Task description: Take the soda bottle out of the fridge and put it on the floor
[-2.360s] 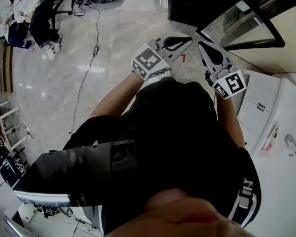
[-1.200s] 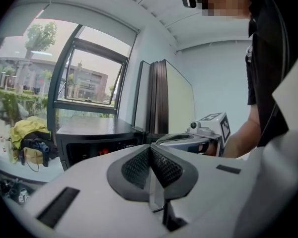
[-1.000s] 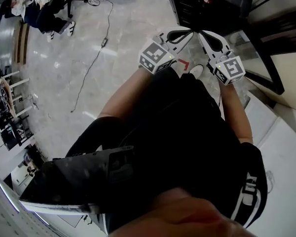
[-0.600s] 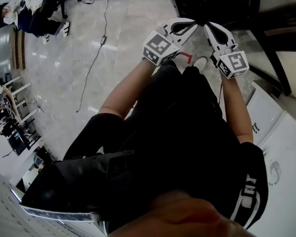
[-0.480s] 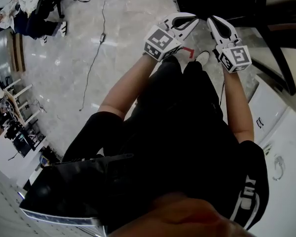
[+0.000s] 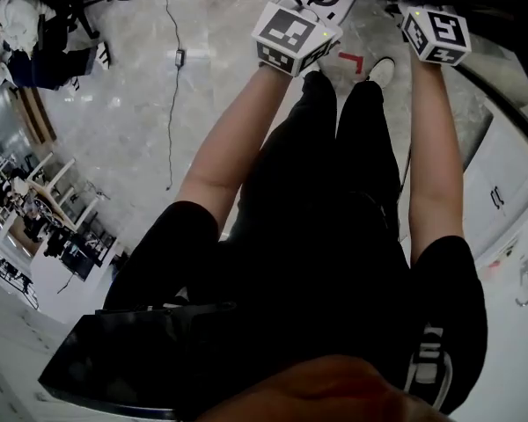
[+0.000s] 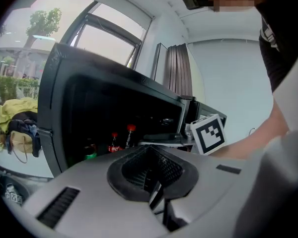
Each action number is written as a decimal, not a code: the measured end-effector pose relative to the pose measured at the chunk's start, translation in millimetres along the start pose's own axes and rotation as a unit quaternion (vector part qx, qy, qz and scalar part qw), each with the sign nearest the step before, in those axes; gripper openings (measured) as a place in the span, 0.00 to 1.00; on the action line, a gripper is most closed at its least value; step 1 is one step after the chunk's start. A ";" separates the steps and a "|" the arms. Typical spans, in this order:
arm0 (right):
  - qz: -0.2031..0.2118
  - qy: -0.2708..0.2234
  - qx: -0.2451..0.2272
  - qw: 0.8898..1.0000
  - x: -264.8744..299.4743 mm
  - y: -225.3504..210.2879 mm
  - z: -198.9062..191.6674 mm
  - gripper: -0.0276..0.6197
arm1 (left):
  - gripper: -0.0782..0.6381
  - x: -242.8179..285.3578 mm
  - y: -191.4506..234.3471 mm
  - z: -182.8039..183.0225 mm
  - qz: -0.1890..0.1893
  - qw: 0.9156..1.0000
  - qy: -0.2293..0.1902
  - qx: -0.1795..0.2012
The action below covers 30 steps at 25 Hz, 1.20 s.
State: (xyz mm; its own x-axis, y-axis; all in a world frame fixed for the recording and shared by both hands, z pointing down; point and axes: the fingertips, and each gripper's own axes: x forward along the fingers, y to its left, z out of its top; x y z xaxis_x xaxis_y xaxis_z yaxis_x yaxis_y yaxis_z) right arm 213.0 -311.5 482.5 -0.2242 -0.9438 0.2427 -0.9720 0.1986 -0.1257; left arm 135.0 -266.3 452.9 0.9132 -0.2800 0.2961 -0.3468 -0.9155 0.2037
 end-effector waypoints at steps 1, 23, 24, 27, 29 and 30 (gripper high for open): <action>-0.013 -0.003 -0.003 1.000 7.3 -8.2 -3.0 0.37 | 0.11 4.6 2.6 -2.9 -0.002 1.000 -0.002 0.000; -0.019 -0.005 -0.046 0.999 83.9 -51.4 -12.2 0.51 | 0.11 30.6 41.3 -32.8 0.019 0.999 -0.017 -0.040; -0.012 -0.004 -0.050 0.999 79.1 -47.8 -12.7 0.51 | 0.11 27.9 40.1 -33.0 0.024 0.999 -0.018 -0.042; 0.011 -0.014 -0.064 0.998 60.7 -29.6 -5.9 0.51 | 0.11 17.9 36.1 -36.9 0.040 0.998 -0.020 -0.047; 0.033 -0.018 -0.066 0.997 46.7 -12.8 -2.6 0.51 | 0.11 9.4 33.7 -39.5 0.060 0.996 -0.020 -0.055; 0.046 -0.018 -0.065 0.997 39.2 -3.8 -3.5 0.51 | 0.11 4.6 32.0 -41.0 0.071 0.995 -0.019 -0.061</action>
State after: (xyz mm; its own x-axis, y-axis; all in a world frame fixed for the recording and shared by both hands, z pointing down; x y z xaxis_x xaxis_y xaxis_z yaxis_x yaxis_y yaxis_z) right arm 207.7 -348.4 495.9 -0.3129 -0.9281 0.2018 -0.9487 0.3157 -0.0193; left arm 119.3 -285.0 499.1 0.8598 -0.4162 0.2957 -0.4938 -0.8250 0.2749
